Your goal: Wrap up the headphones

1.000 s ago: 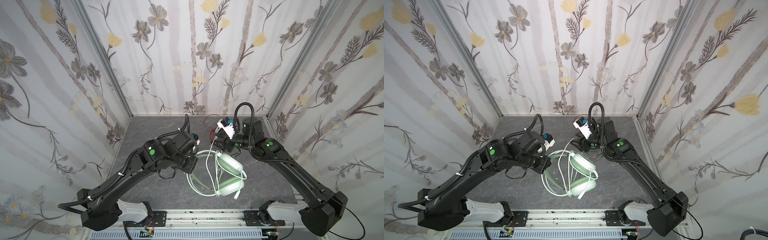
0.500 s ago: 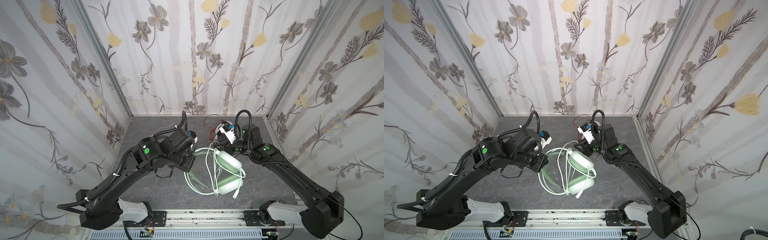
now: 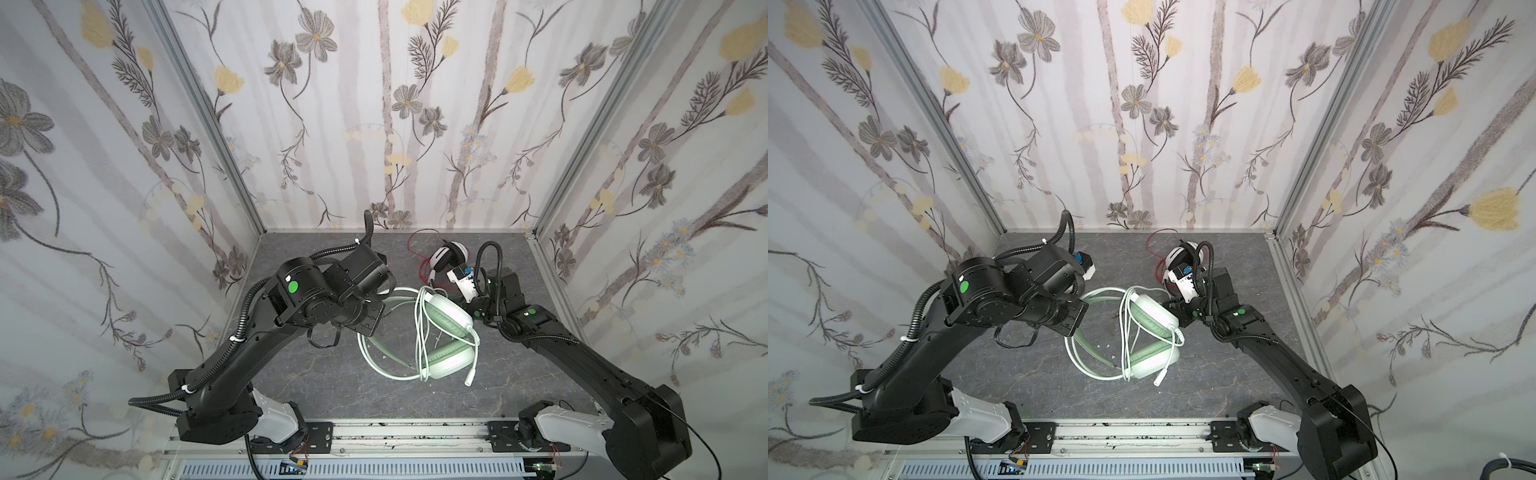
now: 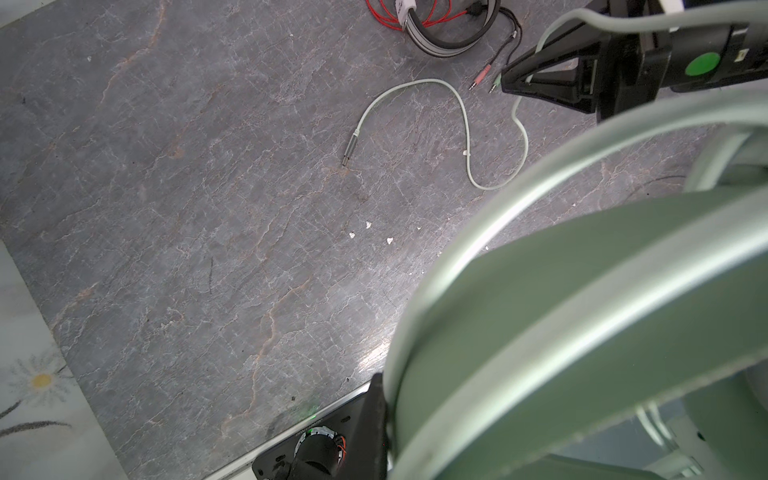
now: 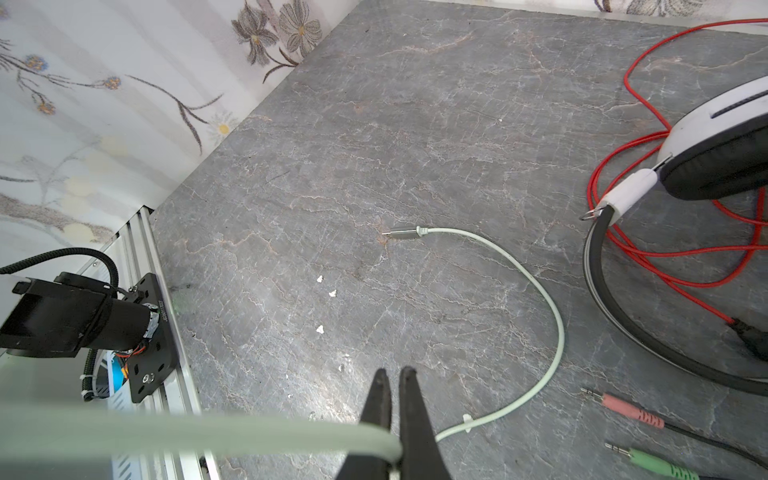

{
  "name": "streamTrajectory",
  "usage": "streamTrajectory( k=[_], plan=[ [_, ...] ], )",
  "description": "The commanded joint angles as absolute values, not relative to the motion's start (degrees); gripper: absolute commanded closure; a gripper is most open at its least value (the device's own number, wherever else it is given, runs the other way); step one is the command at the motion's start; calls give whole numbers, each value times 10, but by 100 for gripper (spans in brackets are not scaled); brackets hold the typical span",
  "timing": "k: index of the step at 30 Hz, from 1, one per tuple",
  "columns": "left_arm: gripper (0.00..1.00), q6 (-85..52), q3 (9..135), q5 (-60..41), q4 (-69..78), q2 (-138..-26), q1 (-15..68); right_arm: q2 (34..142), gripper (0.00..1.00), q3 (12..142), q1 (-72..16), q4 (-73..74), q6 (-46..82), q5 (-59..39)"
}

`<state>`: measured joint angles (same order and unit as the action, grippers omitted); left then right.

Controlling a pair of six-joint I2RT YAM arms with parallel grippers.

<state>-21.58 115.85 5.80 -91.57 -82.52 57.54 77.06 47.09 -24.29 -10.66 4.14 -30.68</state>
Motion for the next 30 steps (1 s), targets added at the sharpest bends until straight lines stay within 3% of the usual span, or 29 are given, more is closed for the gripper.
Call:
streamTrajectory(
  k=[1,2,4,5,10,17,24,30],
  plan=[
    [100,-232,1165,50,-918,-814,576,771,96,466,-243,-70,61,-303],
    [100,-233,1165,48,-914,-812,575,772,94,466,-242,-70,61,-305],
    [100,-238,1165,38,-903,-807,576,779,74,466,-242,-73,60,-316],
    [100,-240,1165,33,-898,-805,576,781,69,466,-242,-73,61,-319],
    [100,-260,1221,61,-938,-839,568,772,57,455,-242,-70,55,-326],
    [100,-266,1323,129,-1006,-904,531,690,52,402,-242,-49,69,-332],
    [100,-254,1430,109,-991,-953,516,565,42,307,-242,-20,173,-208],
    [100,-241,1467,85,-963,-972,515,543,37,245,-242,58,223,-265]
  ],
)
